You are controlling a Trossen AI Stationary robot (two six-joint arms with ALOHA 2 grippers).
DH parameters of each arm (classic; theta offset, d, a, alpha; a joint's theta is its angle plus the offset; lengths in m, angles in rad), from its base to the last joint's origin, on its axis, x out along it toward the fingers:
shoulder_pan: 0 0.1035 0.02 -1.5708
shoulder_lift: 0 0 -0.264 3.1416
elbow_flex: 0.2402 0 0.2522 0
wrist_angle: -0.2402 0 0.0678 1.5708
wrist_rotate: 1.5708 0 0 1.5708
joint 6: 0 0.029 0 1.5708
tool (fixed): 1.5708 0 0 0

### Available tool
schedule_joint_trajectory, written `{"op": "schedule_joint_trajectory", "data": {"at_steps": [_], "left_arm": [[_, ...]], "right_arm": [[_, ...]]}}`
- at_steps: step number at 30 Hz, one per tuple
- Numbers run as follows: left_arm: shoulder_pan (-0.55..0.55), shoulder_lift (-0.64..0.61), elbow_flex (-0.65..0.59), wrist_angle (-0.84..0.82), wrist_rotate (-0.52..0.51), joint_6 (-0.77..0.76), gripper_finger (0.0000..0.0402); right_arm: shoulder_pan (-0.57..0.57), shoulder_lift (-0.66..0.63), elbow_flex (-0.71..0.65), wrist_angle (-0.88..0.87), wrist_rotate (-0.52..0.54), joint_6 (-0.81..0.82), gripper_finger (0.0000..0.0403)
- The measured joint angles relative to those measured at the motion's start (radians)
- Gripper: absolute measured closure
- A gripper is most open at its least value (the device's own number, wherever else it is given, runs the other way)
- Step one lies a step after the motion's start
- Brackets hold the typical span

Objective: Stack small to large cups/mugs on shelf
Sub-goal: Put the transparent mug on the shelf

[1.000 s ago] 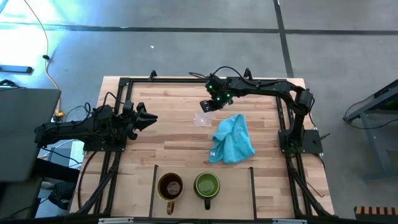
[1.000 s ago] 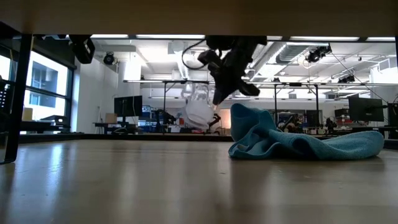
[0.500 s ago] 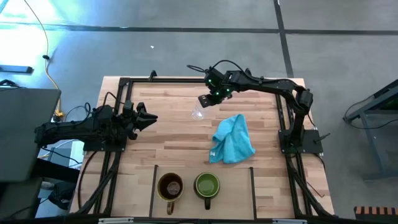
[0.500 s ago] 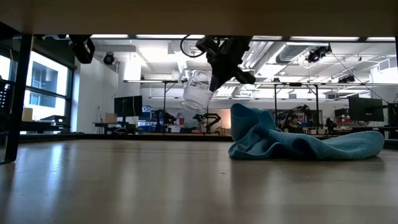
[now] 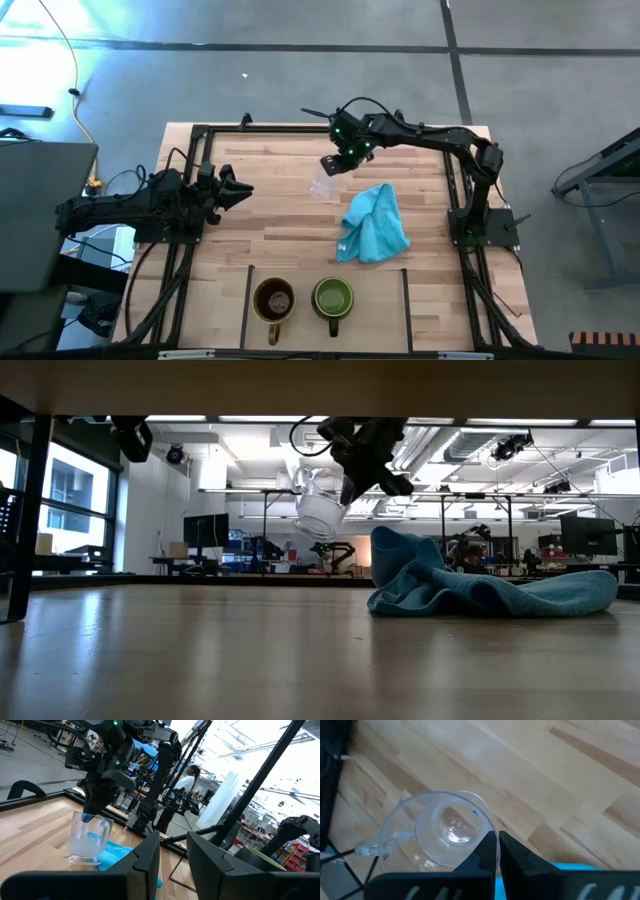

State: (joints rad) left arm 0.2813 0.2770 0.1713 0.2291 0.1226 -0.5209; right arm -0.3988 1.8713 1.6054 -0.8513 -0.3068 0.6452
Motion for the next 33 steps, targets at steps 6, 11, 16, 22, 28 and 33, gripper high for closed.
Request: {"op": "schedule_joint_trajectory", "data": {"at_steps": [6,11,16,22,28,33], "left_arm": [[0.000,0.000,0.000,0.000,0.000,0.000,0.0316],[0.000,0.000,0.000,0.000,0.000,0.000,0.0316],[0.000,0.000,0.000,0.000,0.000,0.000,0.0316],[0.000,0.000,0.000,0.000,0.000,0.000,0.0316],[0.000,0.000,0.000,0.000,0.000,0.000,0.0316],[0.000,0.000,0.000,0.000,-0.004,0.000,0.0316]], "right_arm": [[0.000,0.000,0.000,-0.028,-0.033,-0.040,0.0403],[0.000,0.000,0.000,-0.034,-0.072,-0.085,0.0403],[0.000,0.000,0.000,-0.038,-0.106,-0.110,0.0403],[0.000,-0.001,0.000,-0.045,-0.112,-0.125,0.0403],[-0.006,-0.050,0.000,-0.055,-0.108,-0.131,0.0403],[-0.016,-0.102,0.000,-0.058,-0.107,-0.136,0.0403]]}}
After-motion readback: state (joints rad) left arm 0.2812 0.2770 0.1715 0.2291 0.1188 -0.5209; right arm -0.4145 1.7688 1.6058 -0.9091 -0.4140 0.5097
